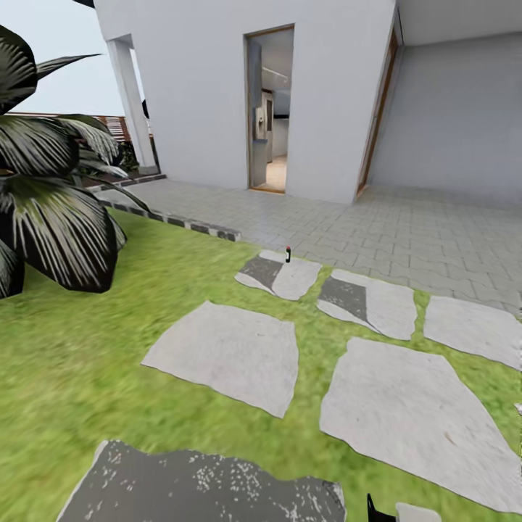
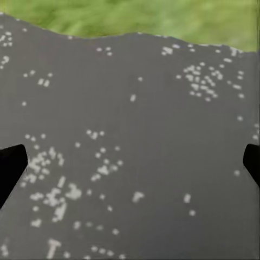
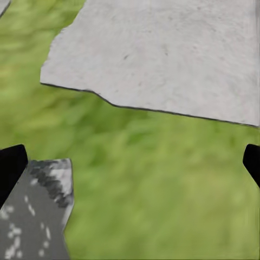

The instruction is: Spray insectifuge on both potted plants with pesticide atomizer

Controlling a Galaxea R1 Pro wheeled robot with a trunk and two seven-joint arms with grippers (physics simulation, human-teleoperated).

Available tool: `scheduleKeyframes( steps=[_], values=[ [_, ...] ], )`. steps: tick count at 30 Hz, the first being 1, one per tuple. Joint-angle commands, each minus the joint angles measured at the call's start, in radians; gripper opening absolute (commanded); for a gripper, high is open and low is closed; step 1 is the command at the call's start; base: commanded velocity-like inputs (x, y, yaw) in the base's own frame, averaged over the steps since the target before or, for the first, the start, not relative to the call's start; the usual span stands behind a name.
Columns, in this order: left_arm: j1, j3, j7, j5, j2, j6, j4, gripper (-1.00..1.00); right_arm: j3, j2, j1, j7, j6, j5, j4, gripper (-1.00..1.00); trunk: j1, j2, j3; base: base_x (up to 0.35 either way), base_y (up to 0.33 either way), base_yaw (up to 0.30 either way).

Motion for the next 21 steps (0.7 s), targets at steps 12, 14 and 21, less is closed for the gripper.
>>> scheduleKeyframes(
  steps=[12, 14, 21],
  values=[
    [0.001, 0.002, 0.000, 0.001, 0.000, -0.003, -0.001, 1.00, 0.000, 0.000, -0.001, -0.002, -0.003, 0.003, 0.001, 1.00, 0.000, 0.000, -0.001, 0.310, 0.171, -0.259],
    [0.001, 0.001, 0.000, 0.001, 0.000, -0.003, -0.001, 1.00, 0.000, 0.000, -0.001, -0.002, -0.003, 0.003, 0.001, 1.00, 0.000, 0.000, -0.001, 0.285, 0.233, -0.114],
    [0.001, 0.001, 0.000, 0.001, 0.000, -0.003, -0.001, 1.00, 0.000, 0.002, -0.001, -0.002, -0.003, 0.003, 0.001, 1.00, 0.000, 0.000, -0.001, 0.280, 0.241, -0.015]
  ],
)
